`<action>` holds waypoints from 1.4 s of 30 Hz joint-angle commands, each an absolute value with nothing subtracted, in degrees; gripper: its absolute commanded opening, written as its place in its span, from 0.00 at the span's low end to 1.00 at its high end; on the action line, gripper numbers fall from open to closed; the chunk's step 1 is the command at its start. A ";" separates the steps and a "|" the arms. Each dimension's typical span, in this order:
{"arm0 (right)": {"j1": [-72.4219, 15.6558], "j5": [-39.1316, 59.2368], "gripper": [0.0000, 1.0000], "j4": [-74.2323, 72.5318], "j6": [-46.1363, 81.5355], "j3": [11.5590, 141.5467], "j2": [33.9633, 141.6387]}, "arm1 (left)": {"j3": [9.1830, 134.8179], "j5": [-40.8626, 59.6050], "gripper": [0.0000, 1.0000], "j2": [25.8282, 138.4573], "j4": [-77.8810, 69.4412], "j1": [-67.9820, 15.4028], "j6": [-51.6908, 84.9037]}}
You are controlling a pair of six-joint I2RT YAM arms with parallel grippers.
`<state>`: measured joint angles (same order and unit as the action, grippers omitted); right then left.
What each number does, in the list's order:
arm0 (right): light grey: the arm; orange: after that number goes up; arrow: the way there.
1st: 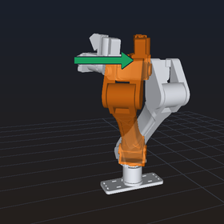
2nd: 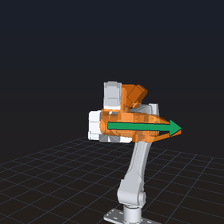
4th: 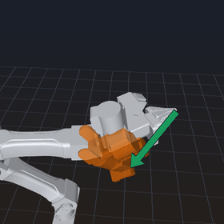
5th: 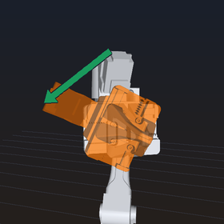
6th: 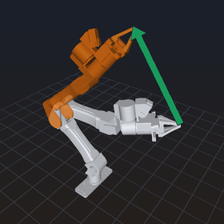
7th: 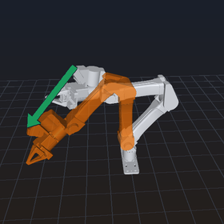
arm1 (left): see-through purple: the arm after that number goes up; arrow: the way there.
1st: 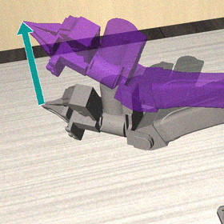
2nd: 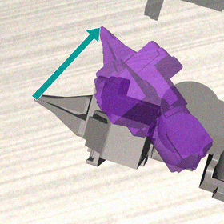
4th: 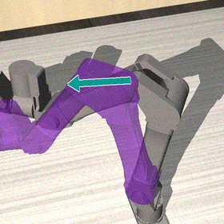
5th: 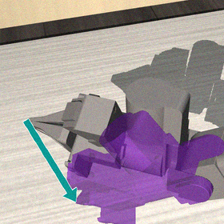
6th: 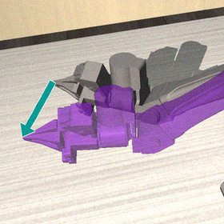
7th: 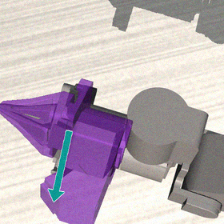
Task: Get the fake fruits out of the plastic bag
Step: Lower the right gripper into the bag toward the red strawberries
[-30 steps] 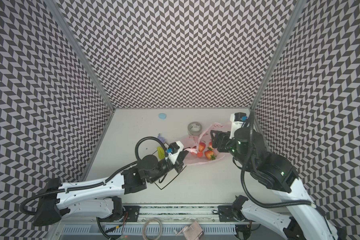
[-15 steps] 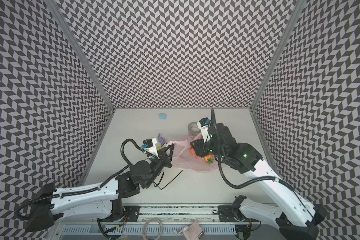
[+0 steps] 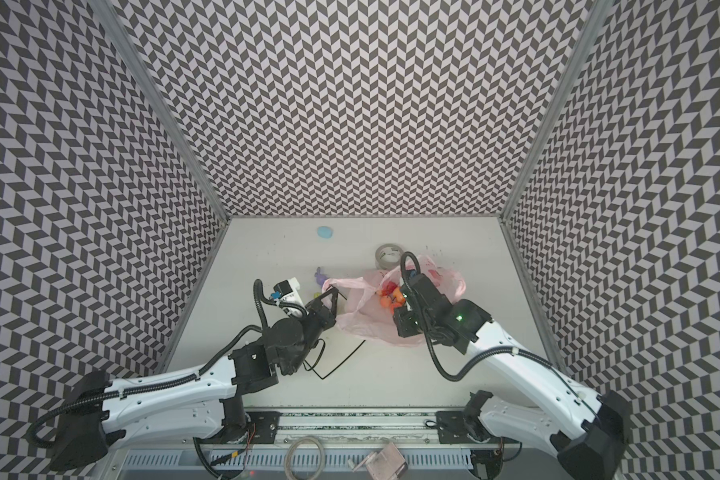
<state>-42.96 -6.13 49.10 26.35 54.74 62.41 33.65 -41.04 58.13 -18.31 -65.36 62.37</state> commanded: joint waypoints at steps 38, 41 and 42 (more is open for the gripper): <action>-28.62 -9.53 0.71 6.58 62.53 48.28 91.15 | 26.43 -29.09 0.00 51.69 -11.49 -65.52 62.87; -27.75 -8.51 0.73 5.58 61.42 49.64 93.35 | 26.36 -28.84 0.00 51.30 -11.08 -65.57 62.68; -27.67 -8.27 0.73 5.62 60.88 50.28 94.28 | 26.24 -28.83 0.00 51.09 -11.03 -65.64 62.65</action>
